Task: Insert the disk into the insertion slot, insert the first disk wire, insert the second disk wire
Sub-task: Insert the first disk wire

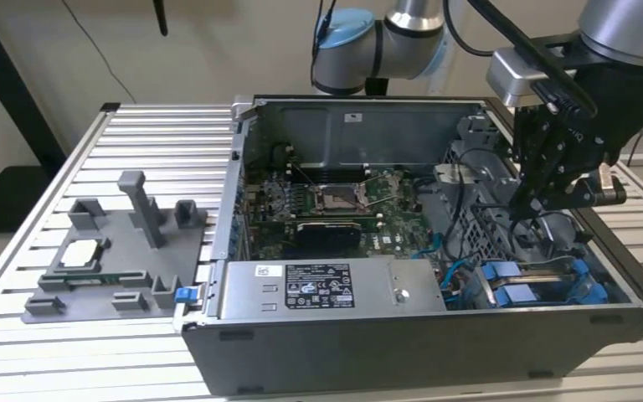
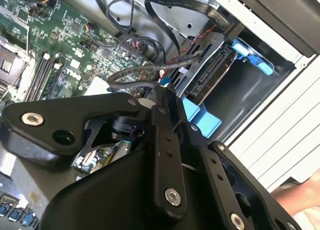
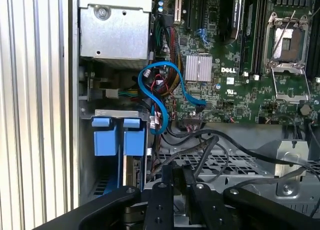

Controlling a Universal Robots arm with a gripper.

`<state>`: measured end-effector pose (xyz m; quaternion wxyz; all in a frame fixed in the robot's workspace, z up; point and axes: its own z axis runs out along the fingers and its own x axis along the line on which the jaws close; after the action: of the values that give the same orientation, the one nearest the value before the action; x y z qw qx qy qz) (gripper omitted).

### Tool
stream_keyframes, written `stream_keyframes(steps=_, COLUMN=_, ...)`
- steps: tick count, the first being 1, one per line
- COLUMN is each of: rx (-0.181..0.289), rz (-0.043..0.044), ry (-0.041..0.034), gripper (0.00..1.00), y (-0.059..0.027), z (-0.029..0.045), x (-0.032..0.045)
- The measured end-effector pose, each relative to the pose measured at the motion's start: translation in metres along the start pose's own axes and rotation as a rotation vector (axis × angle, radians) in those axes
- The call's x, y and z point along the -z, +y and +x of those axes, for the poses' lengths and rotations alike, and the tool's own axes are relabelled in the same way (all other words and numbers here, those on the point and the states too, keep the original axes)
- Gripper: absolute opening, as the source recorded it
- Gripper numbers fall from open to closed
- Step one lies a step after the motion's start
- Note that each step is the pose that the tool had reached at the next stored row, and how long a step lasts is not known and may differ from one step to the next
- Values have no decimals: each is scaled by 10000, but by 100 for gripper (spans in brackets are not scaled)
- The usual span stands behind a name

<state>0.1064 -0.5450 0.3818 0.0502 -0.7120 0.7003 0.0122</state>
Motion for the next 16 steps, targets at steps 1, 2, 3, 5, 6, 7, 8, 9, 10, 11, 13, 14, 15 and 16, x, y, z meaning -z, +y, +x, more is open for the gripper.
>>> stream_keyframes(steps=1, rx=0, rz=0, ry=0, gripper=0, y=0, z=0, x=0)
stream_keyframes(steps=2, rx=0, rz=1, ry=-1, gripper=0, y=0, z=0, x=0)
stream_keyframes(steps=3, rx=0, rz=1, ry=0, gripper=0, y=0, z=0, x=-1)
stream_keyframes(steps=5, rx=0, rz=1, ry=-2, gripper=0, y=1, z=3, x=-7)
stream_keyframes(steps=6, rx=-1, rz=-1, ry=-2, gripper=0, y=1, z=7, x=-10)
stream_keyframes(steps=7, rx=-2, rz=-5, ry=-2, gripper=0, y=2, z=14, x=-12)
stream_keyframes(steps=8, rx=-2, rz=-10, ry=-2, gripper=0, y=2, z=22, x=-15)
stream_keyframes(steps=9, rx=-2, rz=-17, ry=-1, gripper=0, y=1, z=34, x=-19)
stream_keyframes(steps=10, rx=-2, rz=-25, ry=-1, gripper=0, y=0, z=46, x=-22)
stream_keyframes(steps=11, rx=-3, rz=-37, ry=-3, gripper=0, y=-1, z=58, x=-26)
stream_keyframes(steps=13, rx=-7, rz=-76, ry=-1, gripper=0, y=-6, z=83, x=-34)
stream_keyframes(steps=14, rx=-9, rz=-100, ry=-2, gripper=0, y=-10, z=94, x=-39)
stream_keyframes(steps=15, rx=-11, rz=-127, ry=-2, gripper=0, y=-15, z=105, x=-44)
stream_keyframes(steps=16, rx=-14, rz=-159, ry=-3, gripper=0, y=-24, z=117, x=-49)
